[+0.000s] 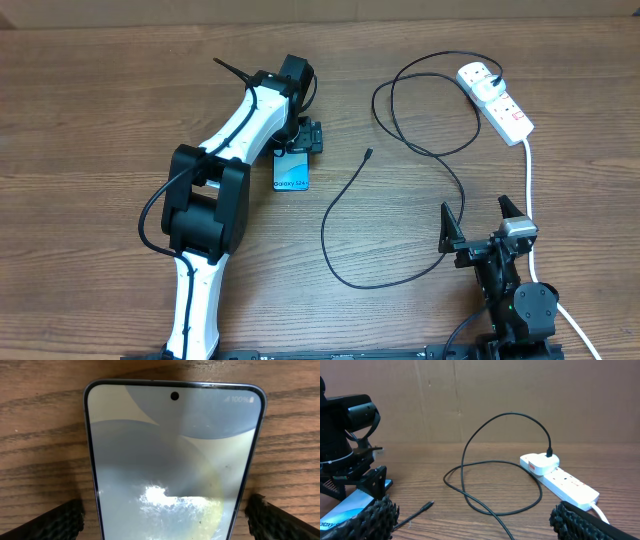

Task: Plug charger to phone and switch on socket
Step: 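Close the left gripper on the phone's top end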

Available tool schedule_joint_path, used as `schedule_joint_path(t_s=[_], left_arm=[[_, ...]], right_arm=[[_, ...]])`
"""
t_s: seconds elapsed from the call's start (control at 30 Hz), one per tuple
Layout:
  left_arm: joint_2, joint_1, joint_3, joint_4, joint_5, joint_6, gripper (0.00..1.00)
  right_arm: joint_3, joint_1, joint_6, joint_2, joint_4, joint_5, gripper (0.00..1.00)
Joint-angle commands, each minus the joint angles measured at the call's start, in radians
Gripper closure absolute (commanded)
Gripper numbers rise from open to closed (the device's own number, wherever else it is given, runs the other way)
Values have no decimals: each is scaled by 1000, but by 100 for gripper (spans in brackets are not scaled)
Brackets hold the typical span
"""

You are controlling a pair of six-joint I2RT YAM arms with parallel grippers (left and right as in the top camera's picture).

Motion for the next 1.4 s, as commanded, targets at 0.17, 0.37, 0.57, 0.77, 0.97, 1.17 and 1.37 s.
schedule_joint_path(t_s=[0.17,0.37,0.57,0.77,0.97,1.17,1.37], left_arm=[[32,-6,-40,-7,-28,-10,8],[32,-6,-40,-7,-31,-10,9],[32,-6,-65,-2,-31,-9,8],[32,-5,-99,23,-31,-9,9],[32,-5,-100,22,-31,2,13],[32,-5,-100,18,-31,2,16],[32,-4,-100,15,-31,2,18]], right_arm=[[-10,-3,6,-8,6,2,0],[-10,-3,6,-8,6,2,0],[-10,-3,6,-8,6,2,0],[-10,-3,6,-8,6,2,0],[-10,-3,6,-8,6,2,0],[-10,-3,6,-8,6,2,0],[-10,-3,6,-8,6,2,0]])
